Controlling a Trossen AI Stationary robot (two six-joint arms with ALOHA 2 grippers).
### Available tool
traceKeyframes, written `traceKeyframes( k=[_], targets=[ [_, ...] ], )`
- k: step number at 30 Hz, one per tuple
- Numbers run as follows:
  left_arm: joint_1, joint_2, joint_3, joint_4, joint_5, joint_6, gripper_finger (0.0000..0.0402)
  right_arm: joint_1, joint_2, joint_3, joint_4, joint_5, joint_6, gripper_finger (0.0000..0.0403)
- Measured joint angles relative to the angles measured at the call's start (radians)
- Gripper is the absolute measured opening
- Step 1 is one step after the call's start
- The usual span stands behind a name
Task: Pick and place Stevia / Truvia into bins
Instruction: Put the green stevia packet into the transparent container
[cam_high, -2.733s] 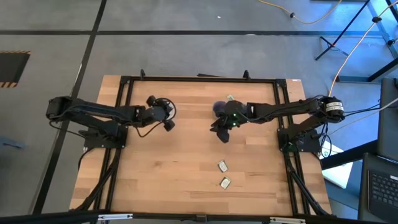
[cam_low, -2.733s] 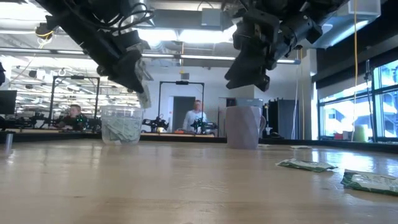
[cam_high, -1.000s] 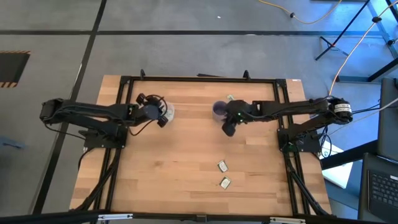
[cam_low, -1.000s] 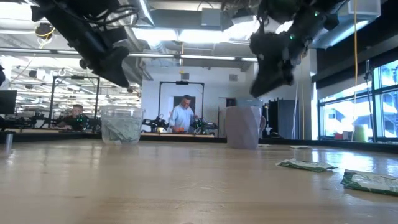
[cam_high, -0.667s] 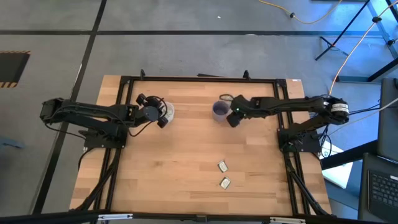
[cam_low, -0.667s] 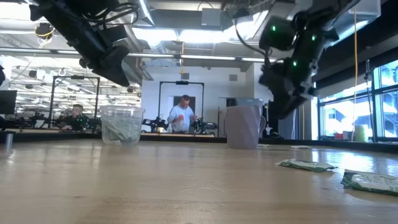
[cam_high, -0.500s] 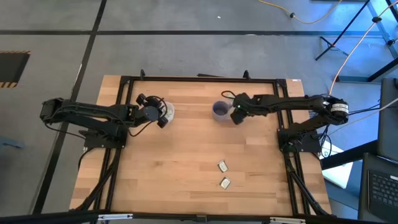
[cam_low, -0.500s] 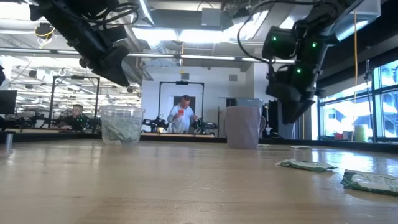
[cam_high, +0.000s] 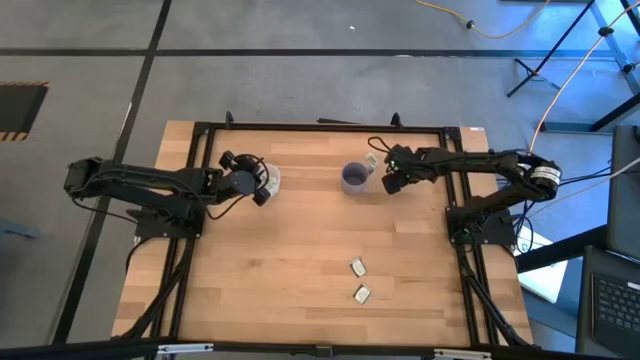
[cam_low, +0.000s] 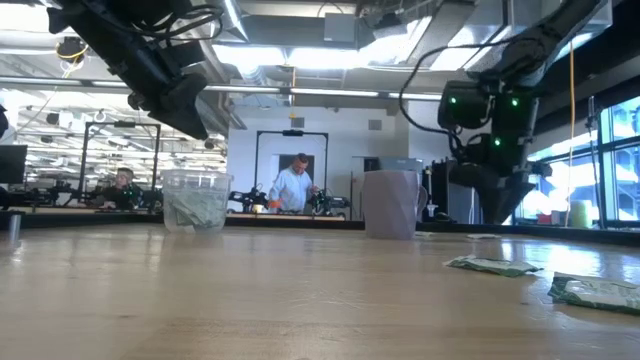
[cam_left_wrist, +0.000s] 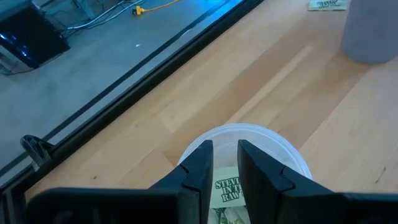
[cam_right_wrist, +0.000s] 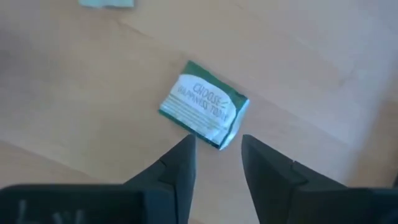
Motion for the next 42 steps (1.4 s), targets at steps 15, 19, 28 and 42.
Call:
traceKeyframes(
  k=[15, 19, 28, 42],
  targets=[
    [0.000, 0.000, 0.000, 0.000, 0.000, 0.000, 0.0067, -0.062, -0.001, -0.137, 0.230, -0.010, -0.023, 0.0122],
    [0.000, 0.000, 0.000, 0.000, 0.001, 0.000, 0.0067, -0.074, -0.004, -0.153, 0.242, -0.050, -0.007, 0.0096],
    [0.000, 0.000, 0.000, 0.000, 0.002, -0.001, 0.0063, -0.075, -0.005, -0.181, 0.250, -0.051, 0.010, 0.0037],
    [0.000, 0.000, 0.000, 0.004, 0.000, 0.000, 0.0062, -0.040, -0.044, -0.113, 0.133, -0.045, -0.048, 0.0003]
  ],
)
